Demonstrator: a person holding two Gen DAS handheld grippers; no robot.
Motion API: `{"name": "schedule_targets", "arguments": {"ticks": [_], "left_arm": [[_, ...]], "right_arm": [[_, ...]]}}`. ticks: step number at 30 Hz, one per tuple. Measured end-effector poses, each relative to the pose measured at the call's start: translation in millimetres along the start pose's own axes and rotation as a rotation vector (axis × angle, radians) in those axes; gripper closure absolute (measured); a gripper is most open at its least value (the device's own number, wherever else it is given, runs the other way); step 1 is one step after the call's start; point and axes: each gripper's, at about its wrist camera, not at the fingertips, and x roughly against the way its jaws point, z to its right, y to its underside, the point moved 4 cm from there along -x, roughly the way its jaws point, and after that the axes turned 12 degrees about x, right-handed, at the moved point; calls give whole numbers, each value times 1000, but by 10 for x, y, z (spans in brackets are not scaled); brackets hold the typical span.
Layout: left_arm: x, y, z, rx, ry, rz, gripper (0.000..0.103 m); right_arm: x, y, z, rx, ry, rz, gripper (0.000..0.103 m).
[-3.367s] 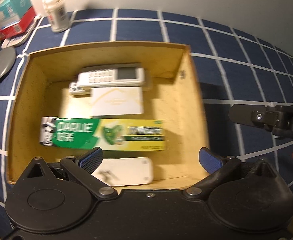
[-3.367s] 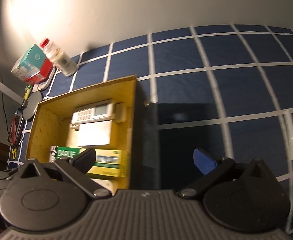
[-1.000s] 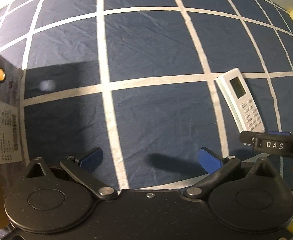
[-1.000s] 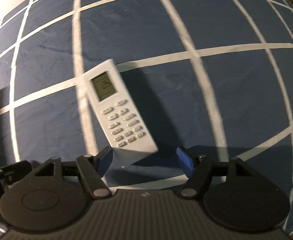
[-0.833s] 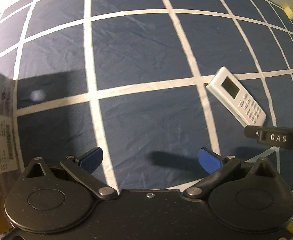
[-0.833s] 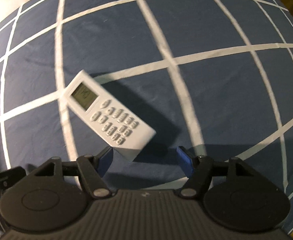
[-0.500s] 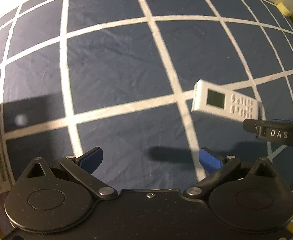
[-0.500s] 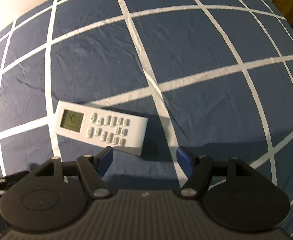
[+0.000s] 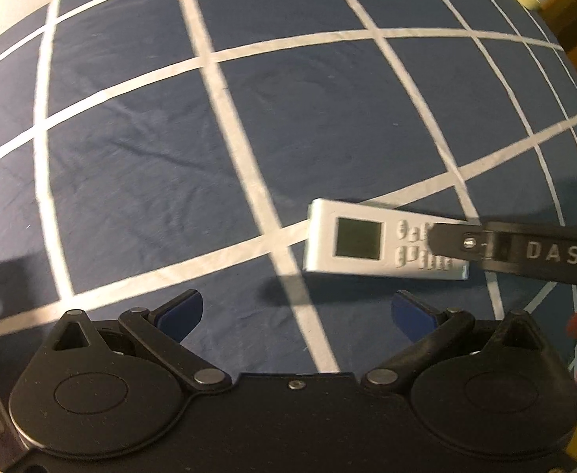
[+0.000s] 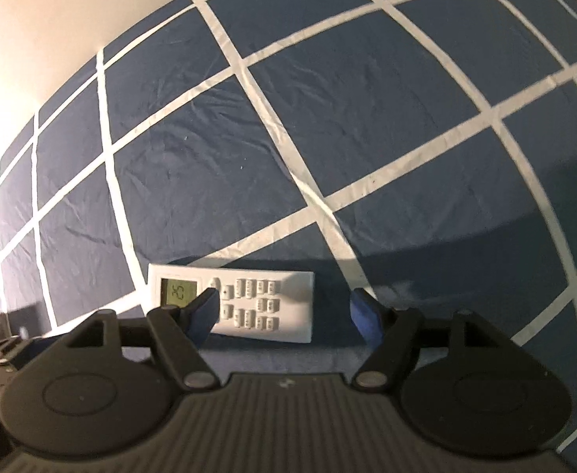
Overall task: Organize objects
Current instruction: 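Close the right gripper on the white remote, then carry the white remote with the right gripper over the cardboard box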
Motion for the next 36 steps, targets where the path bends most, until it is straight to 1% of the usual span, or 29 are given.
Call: {"name": "schedule_targets", "arguments": {"ticks": [9, 15, 18, 21, 24, 25, 27, 35, 36], "left_arm": [[-198, -130, 218, -83, 32, -38, 0], [-280, -165, 298, -102, 62, -61, 2], [-303, -178, 341, -108, 67, -61, 6], [-296, -194, 371, -110, 74, -59, 14], [-285, -192, 417, -119, 89, -67, 26], [-284, -189, 428, -120, 91, -70, 27], [-293, -185, 437, -115, 94, -69, 28], [-256, -152, 449, -112, 82, -57, 28], [-193, -146, 388, -111, 81, -53, 28]], "right_arm": [[-162, -24, -7, -51, -32, -16, 30], [-207, -63, -11, -61, -33, -15, 29], [-216, -69, -38, -51, -23, -17, 29], [-219, -62, -53, -44, -17, -22, 30], [-216, -70, -57, -45, -24, -23, 34], [-215, -70, -58, -47, -28, -22, 35], [-214, -73, -65, -44, -24, -23, 37], [-188, -53, -94, -31, -39, -18, 37], [-173, -49, -102, -29, -41, -15, 37]]}}
